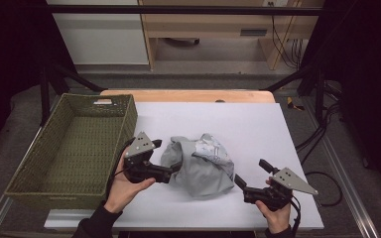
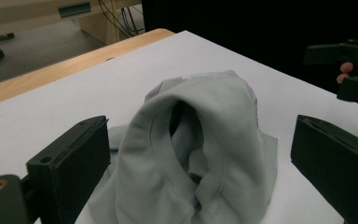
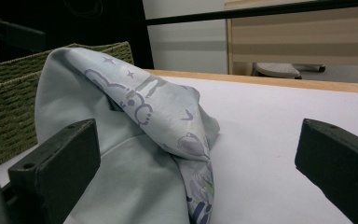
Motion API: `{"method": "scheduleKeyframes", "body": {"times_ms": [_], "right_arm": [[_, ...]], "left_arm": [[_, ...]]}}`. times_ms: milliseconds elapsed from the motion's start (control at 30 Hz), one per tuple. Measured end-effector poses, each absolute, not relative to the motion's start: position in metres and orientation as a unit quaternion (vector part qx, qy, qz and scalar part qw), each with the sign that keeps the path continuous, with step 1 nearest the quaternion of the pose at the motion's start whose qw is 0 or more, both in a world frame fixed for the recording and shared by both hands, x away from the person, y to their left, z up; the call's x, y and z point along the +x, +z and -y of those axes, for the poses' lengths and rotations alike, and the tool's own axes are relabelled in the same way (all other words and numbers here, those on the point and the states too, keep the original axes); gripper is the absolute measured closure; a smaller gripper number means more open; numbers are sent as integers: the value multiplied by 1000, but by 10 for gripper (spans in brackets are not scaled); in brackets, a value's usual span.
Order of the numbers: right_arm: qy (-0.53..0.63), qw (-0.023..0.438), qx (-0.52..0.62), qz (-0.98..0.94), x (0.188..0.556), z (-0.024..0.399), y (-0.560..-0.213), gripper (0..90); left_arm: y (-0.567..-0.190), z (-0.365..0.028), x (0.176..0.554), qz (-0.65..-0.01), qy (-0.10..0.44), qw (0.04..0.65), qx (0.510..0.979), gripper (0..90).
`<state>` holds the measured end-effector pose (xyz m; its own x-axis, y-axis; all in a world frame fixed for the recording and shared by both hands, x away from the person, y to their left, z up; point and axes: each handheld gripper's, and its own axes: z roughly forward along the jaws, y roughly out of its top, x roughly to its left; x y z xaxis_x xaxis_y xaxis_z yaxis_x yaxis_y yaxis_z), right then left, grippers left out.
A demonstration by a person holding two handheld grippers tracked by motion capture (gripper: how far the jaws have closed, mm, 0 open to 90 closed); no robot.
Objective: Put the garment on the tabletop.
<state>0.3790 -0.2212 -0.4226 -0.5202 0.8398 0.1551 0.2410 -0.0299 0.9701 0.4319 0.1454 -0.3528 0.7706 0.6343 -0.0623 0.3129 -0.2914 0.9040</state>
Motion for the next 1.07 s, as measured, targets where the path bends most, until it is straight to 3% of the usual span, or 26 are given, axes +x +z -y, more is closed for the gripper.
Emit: {"method": "scheduleKeyframes", "body": {"times_ms": [500,1067], "right_arm": [[582,261,415,-649,378,225,-422,2],[580,261,418,-648,376,232,-421,2]], "left_arm": [[-378,-189,400,-315,161,553,754,43],[-393,-225,395,-347,164,553,739,45]]}}
